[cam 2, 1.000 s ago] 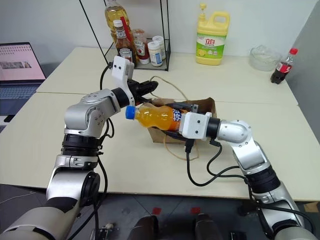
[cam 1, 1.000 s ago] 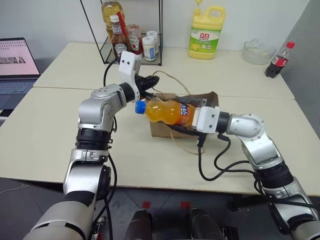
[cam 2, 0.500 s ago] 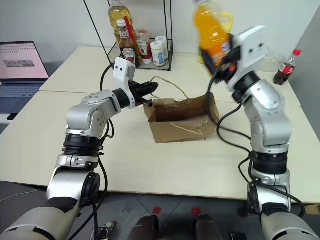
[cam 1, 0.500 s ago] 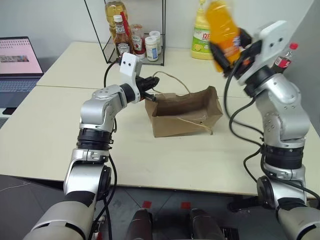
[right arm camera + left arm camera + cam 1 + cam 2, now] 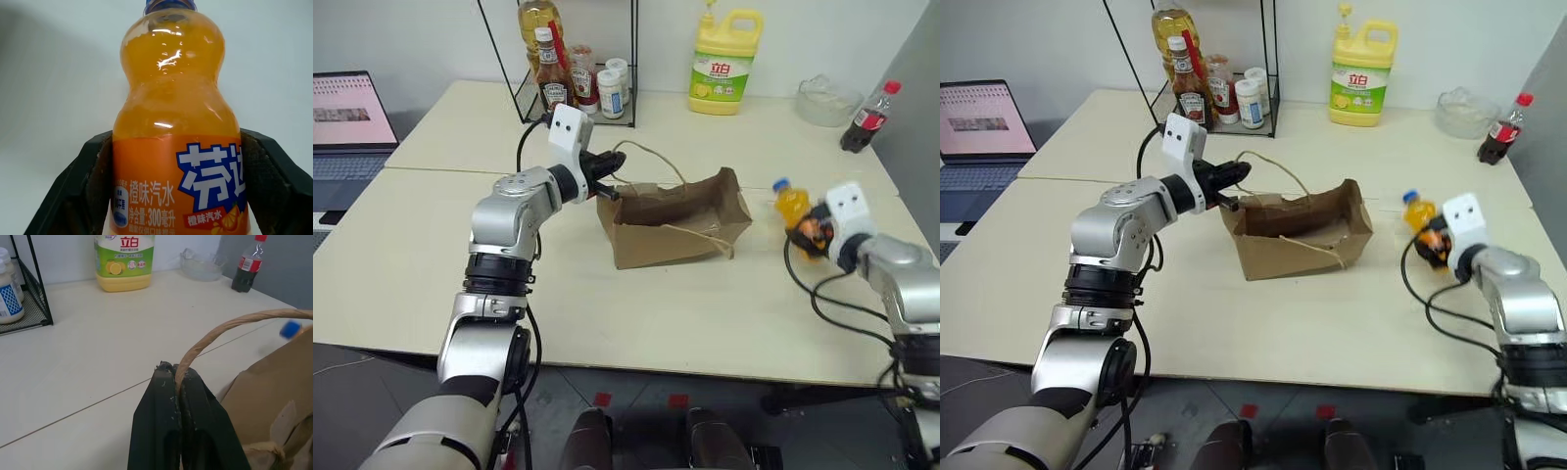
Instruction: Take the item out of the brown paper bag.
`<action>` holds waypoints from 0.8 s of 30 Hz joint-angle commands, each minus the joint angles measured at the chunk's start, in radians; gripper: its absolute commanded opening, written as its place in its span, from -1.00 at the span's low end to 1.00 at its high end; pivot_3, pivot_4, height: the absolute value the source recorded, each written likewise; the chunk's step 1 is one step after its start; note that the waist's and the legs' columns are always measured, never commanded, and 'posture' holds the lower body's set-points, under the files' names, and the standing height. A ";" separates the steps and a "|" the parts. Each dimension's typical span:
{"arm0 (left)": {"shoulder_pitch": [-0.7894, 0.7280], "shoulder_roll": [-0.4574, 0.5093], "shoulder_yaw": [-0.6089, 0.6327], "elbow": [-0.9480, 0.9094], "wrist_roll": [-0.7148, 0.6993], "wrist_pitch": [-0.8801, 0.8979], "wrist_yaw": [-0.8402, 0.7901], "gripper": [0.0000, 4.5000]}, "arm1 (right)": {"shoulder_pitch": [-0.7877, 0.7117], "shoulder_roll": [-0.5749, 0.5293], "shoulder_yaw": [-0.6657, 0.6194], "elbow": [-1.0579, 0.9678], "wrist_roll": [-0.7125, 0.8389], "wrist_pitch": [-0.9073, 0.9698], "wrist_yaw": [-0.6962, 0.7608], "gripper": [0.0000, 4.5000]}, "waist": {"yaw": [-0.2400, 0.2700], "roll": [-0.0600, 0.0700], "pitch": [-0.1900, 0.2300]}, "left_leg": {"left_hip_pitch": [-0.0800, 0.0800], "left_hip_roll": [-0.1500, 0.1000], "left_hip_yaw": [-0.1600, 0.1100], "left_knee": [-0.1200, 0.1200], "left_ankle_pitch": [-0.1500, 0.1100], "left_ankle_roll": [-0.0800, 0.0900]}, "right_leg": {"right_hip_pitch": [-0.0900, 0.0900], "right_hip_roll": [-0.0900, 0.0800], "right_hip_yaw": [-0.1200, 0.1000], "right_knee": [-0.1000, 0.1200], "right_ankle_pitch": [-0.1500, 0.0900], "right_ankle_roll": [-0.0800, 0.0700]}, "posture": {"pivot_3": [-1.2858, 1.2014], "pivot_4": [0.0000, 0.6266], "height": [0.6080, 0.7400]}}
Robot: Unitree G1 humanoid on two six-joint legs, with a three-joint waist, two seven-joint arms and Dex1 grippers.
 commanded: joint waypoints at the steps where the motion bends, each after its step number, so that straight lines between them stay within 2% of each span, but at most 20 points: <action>1: -0.012 0.006 0.007 -0.034 -0.001 -0.006 0.000 -1.00 | 0.002 -0.068 0.024 -0.037 -0.030 -0.057 0.069 0.44 | -0.007 0.000 0.000 | 0.000 0.000 0.000 0.000 0.000 0.000 | 0.000 0.000 0.000 0.000 0.000 0.000 | 0.03 -0.52 1.00; 6: -0.013 -0.002 0.007 -0.038 -0.002 -0.002 0.006 -1.00 | 0.016 -0.080 0.059 -0.009 -0.044 -0.064 0.108 0.44 | -0.008 0.000 0.000 | 0.001 0.000 -0.001 0.001 0.000 0.000 | 0.002 0.000 0.000 0.000 0.000 0.000 | 0.03 -0.52 1.00; 8: -0.014 0.000 0.008 -0.037 -0.002 -0.003 0.007 -1.00 | 0.013 -0.074 0.058 -0.006 -0.048 -0.062 0.109 0.76 | -0.008 0.000 0.000 | 0.001 0.000 -0.001 0.001 0.000 0.000 | 0.002 0.000 -0.001 0.000 0.000 0.000 | 0.03 -0.52 1.00; 10: -0.013 0.002 0.010 -0.038 -0.002 -0.001 0.008 -1.00 | 0.008 -0.069 0.054 -0.007 -0.046 -0.060 0.110 0.99 | -0.008 0.000 0.000 | 0.001 0.000 -0.001 0.001 0.000 0.000 | 0.002 0.000 -0.001 0.000 0.000 0.000 | 0.03 -0.52 1.00; 15: -0.011 0.011 0.007 -0.037 0.007 -0.003 0.010 -1.00 | -0.003 -0.054 0.035 -0.024 -0.036 -0.072 0.108 0.99 | -0.008 0.000 0.000 | 0.001 0.000 -0.001 0.001 0.000 0.000 | 0.002 0.000 -0.001 0.000 0.000 0.000 | 0.03 -0.52 1.00; 19: 0.009 0.030 0.008 -0.051 0.005 0.002 -0.007 -1.00 | 0.019 -0.008 -0.033 -0.106 -0.005 -0.105 0.074 0.99 | -0.012 0.000 0.000 | 0.001 0.000 -0.001 0.001 0.000 0.000 | 0.002 0.000 -0.001 0.000 0.000 0.000 | 0.03 -0.52 1.00; 22: 0.026 0.047 0.023 -0.078 -0.005 -0.001 -0.016 -0.74 | 0.044 0.042 -0.082 -0.178 0.017 -0.096 0.033 1.00 | -0.013 0.000 0.000 | 0.001 0.001 -0.001 0.001 0.001 -0.001 | 0.002 0.000 -0.001 0.000 0.000 0.000 | 0.03 -0.52 1.00; 24: 0.027 0.059 0.045 -0.087 -0.024 0.012 -0.015 -0.48 | 0.068 0.090 -0.109 -0.227 0.032 -0.092 -0.003 1.00 | -0.011 0.000 0.000 | 0.001 0.001 -0.001 0.001 0.001 -0.001 | 0.002 0.000 -0.001 0.000 0.000 0.000 | 0.03 -0.52 1.00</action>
